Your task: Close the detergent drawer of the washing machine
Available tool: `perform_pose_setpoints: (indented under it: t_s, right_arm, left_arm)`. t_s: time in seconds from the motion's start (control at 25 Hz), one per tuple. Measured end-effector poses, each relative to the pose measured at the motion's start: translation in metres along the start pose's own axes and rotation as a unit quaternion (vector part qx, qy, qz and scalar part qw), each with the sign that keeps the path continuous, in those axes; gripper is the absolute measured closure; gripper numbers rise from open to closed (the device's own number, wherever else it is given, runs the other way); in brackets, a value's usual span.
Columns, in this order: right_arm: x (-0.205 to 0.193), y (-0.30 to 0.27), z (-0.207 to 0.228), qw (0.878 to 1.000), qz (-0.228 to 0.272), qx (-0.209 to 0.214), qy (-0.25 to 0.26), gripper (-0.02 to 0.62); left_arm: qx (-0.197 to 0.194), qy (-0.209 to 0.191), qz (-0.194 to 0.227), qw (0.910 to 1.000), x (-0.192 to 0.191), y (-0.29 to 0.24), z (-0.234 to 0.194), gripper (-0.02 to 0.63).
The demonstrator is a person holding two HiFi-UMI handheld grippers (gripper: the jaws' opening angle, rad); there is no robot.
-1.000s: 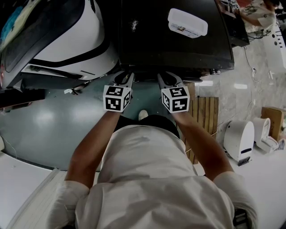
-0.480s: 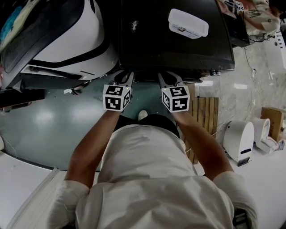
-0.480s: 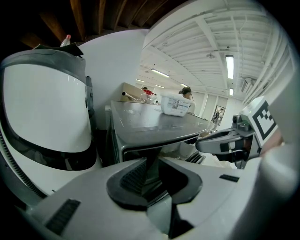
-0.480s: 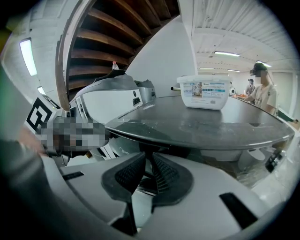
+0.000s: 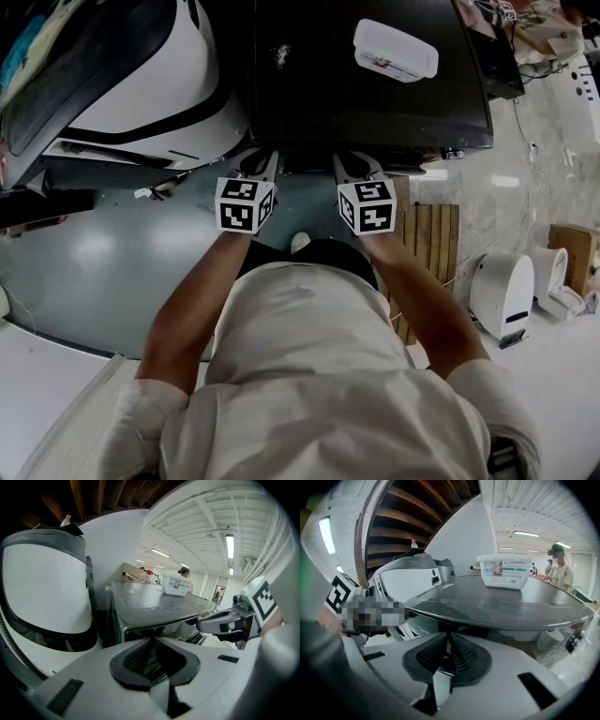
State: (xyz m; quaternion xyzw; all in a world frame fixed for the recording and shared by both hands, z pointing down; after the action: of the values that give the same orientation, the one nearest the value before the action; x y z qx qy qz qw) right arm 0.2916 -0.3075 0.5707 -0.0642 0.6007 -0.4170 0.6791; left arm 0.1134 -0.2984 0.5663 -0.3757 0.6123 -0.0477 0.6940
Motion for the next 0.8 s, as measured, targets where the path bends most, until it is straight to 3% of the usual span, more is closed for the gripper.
perform_pose_setpoints:
  t_s: [0.28, 0.8]
  right_arm:
    - [0.004, -0.001, 0.004, 0.999, 0.000, -0.001, 0.041, 0.589]
    - [0.008, 0.031, -0.014, 1.000, 0.018, -0.004, 0.009, 0.589]
  left_arm:
    - [-0.006, 0.002, -0.002, 1.0000, 0.001, -0.004, -0.001, 0.554]
    - [-0.027, -0.004, 0.011, 0.9996, 0.004, 0.033, 0.007, 0.526]
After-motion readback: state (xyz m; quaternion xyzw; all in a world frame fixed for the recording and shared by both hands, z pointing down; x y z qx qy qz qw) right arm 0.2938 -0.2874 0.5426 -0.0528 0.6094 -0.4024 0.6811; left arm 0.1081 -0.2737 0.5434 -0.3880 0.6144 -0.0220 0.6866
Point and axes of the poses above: the fingertips, and each gripper's own axes: y backward along the fingers, z to its right, x out of its top, the point moved 5 cm from there along y, backward along the fingers, and after that the axes turned 9 degrees about -y, right-handed, at the moved point
